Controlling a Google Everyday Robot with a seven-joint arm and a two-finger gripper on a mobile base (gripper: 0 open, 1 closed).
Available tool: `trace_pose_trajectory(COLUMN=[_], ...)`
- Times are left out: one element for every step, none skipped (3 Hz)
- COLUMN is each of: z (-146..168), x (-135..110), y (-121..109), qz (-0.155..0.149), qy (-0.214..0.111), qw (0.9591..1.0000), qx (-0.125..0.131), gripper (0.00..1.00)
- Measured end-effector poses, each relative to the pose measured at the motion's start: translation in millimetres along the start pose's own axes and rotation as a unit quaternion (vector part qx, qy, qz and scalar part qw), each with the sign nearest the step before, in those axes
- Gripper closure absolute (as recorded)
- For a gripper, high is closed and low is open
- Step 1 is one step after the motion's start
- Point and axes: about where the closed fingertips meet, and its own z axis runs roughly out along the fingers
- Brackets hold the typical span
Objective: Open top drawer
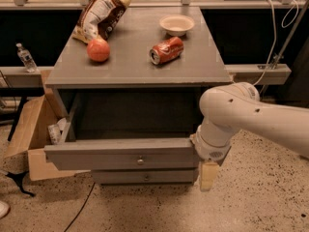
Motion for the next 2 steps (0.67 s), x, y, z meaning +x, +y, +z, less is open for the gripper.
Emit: trace_pose_trajectory(z=[-0.6, -3.1], x=[3.9, 4.2], y=[22.3, 24.7], qz=[0.02, 0.023], qy=[0.004, 0.004], qw=[0.9998, 0.9997], qx=[-0.006, -0.007], gripper=[0.42, 0.66])
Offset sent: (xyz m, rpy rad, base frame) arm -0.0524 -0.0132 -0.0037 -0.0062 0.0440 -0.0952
